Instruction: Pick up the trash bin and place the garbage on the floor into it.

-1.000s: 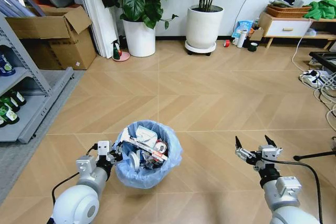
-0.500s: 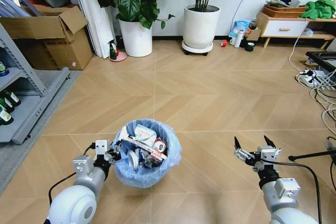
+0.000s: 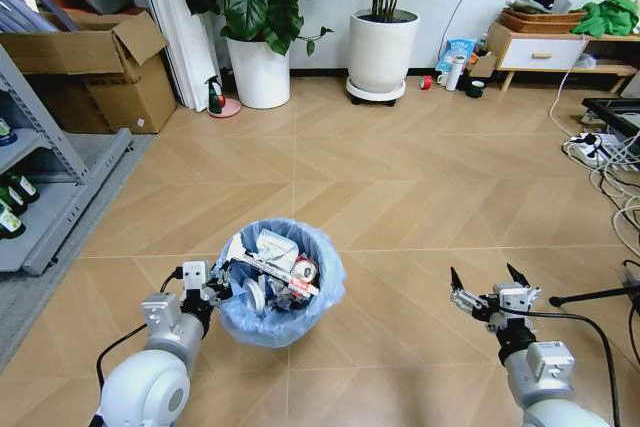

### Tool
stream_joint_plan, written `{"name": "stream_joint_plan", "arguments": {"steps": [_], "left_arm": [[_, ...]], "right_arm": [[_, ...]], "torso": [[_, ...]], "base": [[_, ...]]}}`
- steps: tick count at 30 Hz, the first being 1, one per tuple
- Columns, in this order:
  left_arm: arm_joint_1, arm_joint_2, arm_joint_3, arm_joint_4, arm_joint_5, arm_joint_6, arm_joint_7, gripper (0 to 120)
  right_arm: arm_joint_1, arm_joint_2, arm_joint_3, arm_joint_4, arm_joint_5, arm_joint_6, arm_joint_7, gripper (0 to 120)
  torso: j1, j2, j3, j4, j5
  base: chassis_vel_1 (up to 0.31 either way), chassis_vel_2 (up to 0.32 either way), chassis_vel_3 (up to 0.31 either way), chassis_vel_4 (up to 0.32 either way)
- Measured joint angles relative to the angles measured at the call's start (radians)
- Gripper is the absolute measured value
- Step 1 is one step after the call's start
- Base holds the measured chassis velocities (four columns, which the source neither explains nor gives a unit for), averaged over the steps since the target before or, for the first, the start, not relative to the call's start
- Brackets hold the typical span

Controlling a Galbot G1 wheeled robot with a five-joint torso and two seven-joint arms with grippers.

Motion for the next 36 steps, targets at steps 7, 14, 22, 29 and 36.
{"name": "stream_joint_plan", "arguments": {"steps": [7, 14, 22, 29, 36], "left_arm": [[0.004, 0.006, 0.002, 0.002, -0.001, 0.000, 0.000, 1], [0.014, 0.012, -0.006, 0.000, 0.000, -0.003, 0.000, 1], [0.018, 0.008, -0.003, -0.001, 0.001, -0.004, -0.004, 1], [0.021, 0.021, 0.000, 0.013, -0.045, 0.047, -0.127, 1], [-0.008, 0.010, 0.004, 0.087, -0.219, 0.072, -0.314, 1]], "right_arm": [[-0.004, 0.014, 0.004, -0.015, -0.001, 0.008, -0.001, 100], [0.005, 0.025, 0.000, -0.030, -0.002, 0.021, -0.002, 100], [0.018, 0.026, -0.001, -0.043, -0.003, 0.045, -0.006, 100], [0.049, 0.050, 0.012, -0.061, -0.007, 0.067, -0.008, 100], [0.067, 0.066, 0.024, -0.067, -0.007, 0.077, -0.008, 100]], "torso": [[0.000, 0.000, 0.000, 0.0000, 0.0000], [0.000, 0.000, 0.000, -0.0001, 0.0001], [0.000, 0.000, 0.000, 0.0000, 0.0002], [0.000, 0.000, 0.000, 0.0001, 0.0000], [0.000, 0.000, 0.000, 0.0001, -0.0001]], "base": [[0.000, 0.000, 0.000, 0.000], [-0.086, -0.068, 0.085, 0.082], [-0.094, -0.096, 0.101, 0.103], [-0.015, -0.017, 0.005, 0.007], [0.000, 0.000, 0.000, 0.000]]}}
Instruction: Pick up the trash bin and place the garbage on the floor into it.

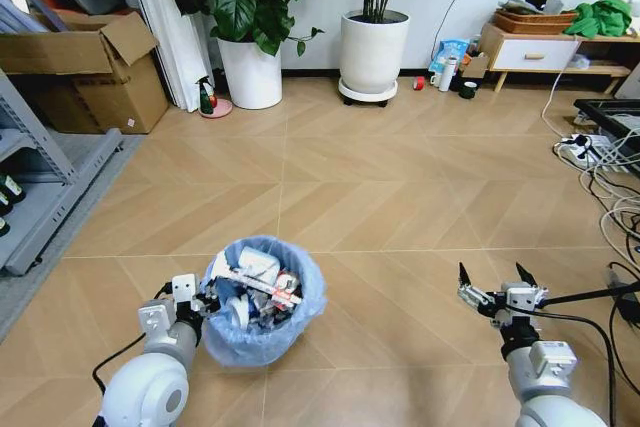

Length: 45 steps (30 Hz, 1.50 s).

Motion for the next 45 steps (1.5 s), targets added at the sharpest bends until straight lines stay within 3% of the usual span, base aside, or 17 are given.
{"name": "stream_joint_plan", "arguments": {"steps": [6, 8, 16, 32, 45], "left_arm": [[-0.045, -0.021, 0.000, 0.078, -0.042, -0.041, -0.054, 1], [-0.083, -0.022, -0.010, 0.143, -0.049, -0.059, -0.064, 1], [-0.105, -0.021, -0.069, 0.245, -0.047, -0.064, -0.010, 1], [-0.071, -0.015, -0.115, 0.245, -0.064, -0.028, 0.015, 2], [-0.075, -0.002, -0.107, 0.240, -0.067, -0.045, 0.015, 46]], "right_arm": [[0.003, 0.008, 0.000, -0.003, 0.000, 0.006, -0.001, 100], [0.003, 0.007, 0.009, -0.006, 0.000, 0.018, -0.002, 100], [-0.007, 0.007, 0.035, -0.008, 0.002, 0.036, -0.014, 100], [0.010, 0.003, 0.015, -0.015, 0.000, 0.036, -0.016, 100], [0.010, 0.023, 0.012, -0.014, -0.011, 0.035, -0.015, 100]], "torso": [[0.000, 0.000, 0.000, 0.0001, 0.0002], [0.000, 0.000, 0.000, -0.0003, -0.0001], [0.000, 0.000, 0.000, -0.0002, -0.0002], [0.000, 0.000, 0.000, 0.0000, 0.0002], [0.000, 0.000, 0.000, -0.0001, 0.0000]], "base": [[0.000, 0.000, 0.000, 0.000], [0.000, 0.000, 0.000, 0.000], [0.000, 0.000, 0.000, 0.000], [0.000, 0.000, 0.000, 0.000], [0.000, 0.000, 0.000, 0.000]]}}
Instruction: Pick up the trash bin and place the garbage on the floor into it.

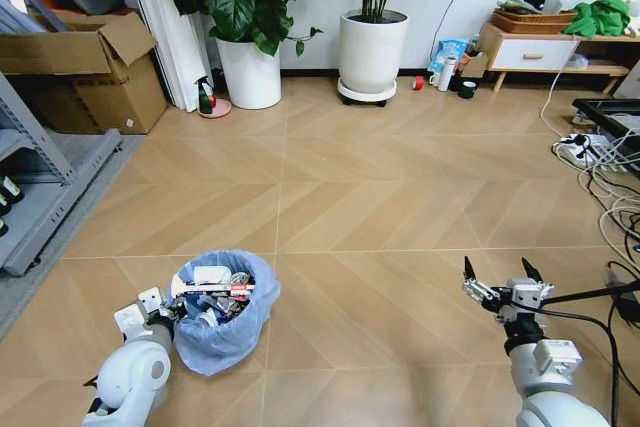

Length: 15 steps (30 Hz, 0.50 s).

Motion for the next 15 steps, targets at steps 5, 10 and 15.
{"name": "stream_joint_plan", "arguments": {"steps": [5, 10, 15], "left_arm": [[0.038, 0.008, -0.025, -0.038, 0.009, -0.013, 0.017, 66], [0.091, 0.007, -0.068, -0.096, 0.048, -0.091, 0.080, 86], [0.133, -0.006, -0.112, -0.139, 0.144, -0.172, 0.156, 100]], "right_arm": [[0.003, 0.007, 0.004, 0.001, -0.002, -0.001, 0.000, 100], [0.008, 0.018, 0.023, 0.014, -0.001, -0.005, 0.002, 100], [0.011, 0.033, 0.043, 0.030, 0.001, -0.017, 0.002, 100]], "torso": [[0.000, 0.000, 0.000, 0.0001, 0.0001], [0.000, 0.000, 0.000, 0.0000, 0.0001], [0.000, 0.000, 0.000, 0.0000, 0.0001]], "base": [[0.000, 0.000, 0.000, 0.000], [0.000, 0.000, 0.000, 0.000], [0.000, 0.000, 0.000, 0.000]]}}
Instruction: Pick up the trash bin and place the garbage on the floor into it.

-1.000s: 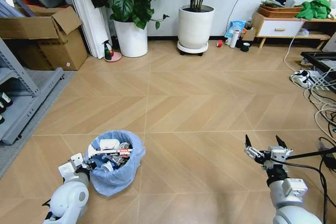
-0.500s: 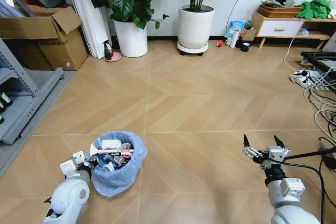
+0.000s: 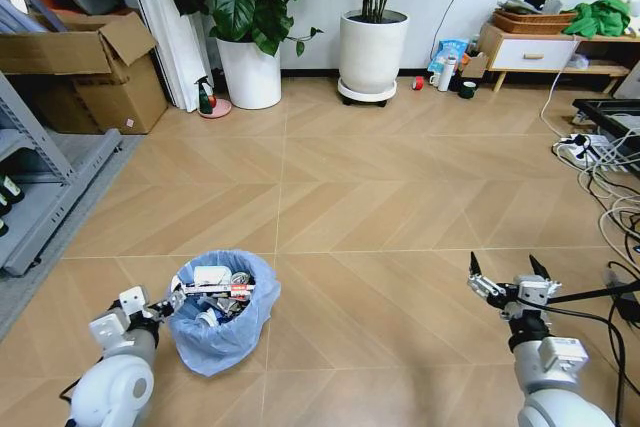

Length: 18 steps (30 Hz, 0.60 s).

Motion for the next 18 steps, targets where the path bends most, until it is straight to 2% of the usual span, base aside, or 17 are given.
{"name": "stream_joint_plan", "arguments": {"steps": [2, 4, 6, 7, 10, 12, 13, 14, 16, 18], "left_arm": [[0.025, -0.008, -0.036, -0.039, 0.087, -0.092, 0.078, 108], [0.036, -0.010, -0.050, -0.062, 0.109, -0.119, 0.103, 109], [0.069, -0.030, -0.080, -0.133, 0.153, -0.163, 0.146, 112], [0.069, -0.030, -0.080, -0.133, 0.153, -0.163, 0.146, 112], [0.146, -0.106, -0.090, -0.257, 0.247, -0.183, 0.191, 115], [0.154, -0.114, -0.089, -0.267, 0.257, -0.183, 0.196, 115], [0.203, -0.156, -0.059, -0.319, 0.313, -0.180, 0.215, 115], [0.223, -0.170, -0.038, -0.336, 0.336, -0.180, 0.218, 114], [0.236, -0.180, -0.021, -0.346, 0.355, -0.180, 0.219, 113], [0.277, -0.198, 0.040, -0.373, 0.439, -0.193, 0.228, 111]], "right_arm": [[0.002, 0.009, 0.025, 0.034, 0.016, -0.041, -0.001, 100], [0.001, 0.013, 0.036, 0.049, 0.024, -0.058, -0.002, 100], [-0.006, 0.031, 0.061, 0.091, 0.038, -0.094, -0.006, 100], [-0.006, 0.031, 0.061, 0.091, 0.038, -0.094, -0.006, 100], [-0.025, 0.078, 0.085, 0.148, 0.028, -0.129, -0.021, 100], [-0.027, 0.083, 0.085, 0.153, 0.023, -0.131, -0.022, 100], [-0.043, 0.111, 0.082, 0.184, -0.011, -0.136, -0.029, 100], [-0.051, 0.121, 0.076, 0.197, -0.024, -0.137, -0.031, 100], [-0.058, 0.130, 0.070, 0.210, -0.037, -0.137, -0.033, 100], [-0.086, 0.159, 0.038, 0.256, -0.073, -0.135, -0.037, 100]], "torso": [[0.000, 0.000, 0.000, 0.0001, 0.0000], [0.000, 0.000, 0.000, 0.0000, 0.0000], [0.000, 0.000, 0.000, 0.0000, 0.0003], [0.000, 0.000, 0.000, 0.0000, 0.0003], [0.000, 0.000, 0.000, 0.0000, 0.0001], [0.000, 0.000, 0.000, 0.0000, 0.0003], [0.000, 0.000, 0.000, 0.0001, 0.0002], [0.000, 0.000, 0.000, 0.0001, 0.0001], [0.000, 0.000, 0.000, 0.0001, 0.0001], [0.000, 0.000, 0.000, 0.0001, -0.0001]], "base": [[0.000, 0.000, 0.000, 0.000], [0.000, 0.000, 0.000, 0.000], [0.000, 0.000, 0.000, 0.000], [0.000, 0.000, 0.000, 0.000], [0.000, 0.000, 0.000, 0.000], [0.000, 0.000, 0.000, 0.000], [0.000, 0.000, 0.000, 0.000], [0.000, 0.000, 0.000, 0.000], [0.000, 0.000, 0.000, 0.000], [0.000, 0.000, 0.000, 0.000]]}}
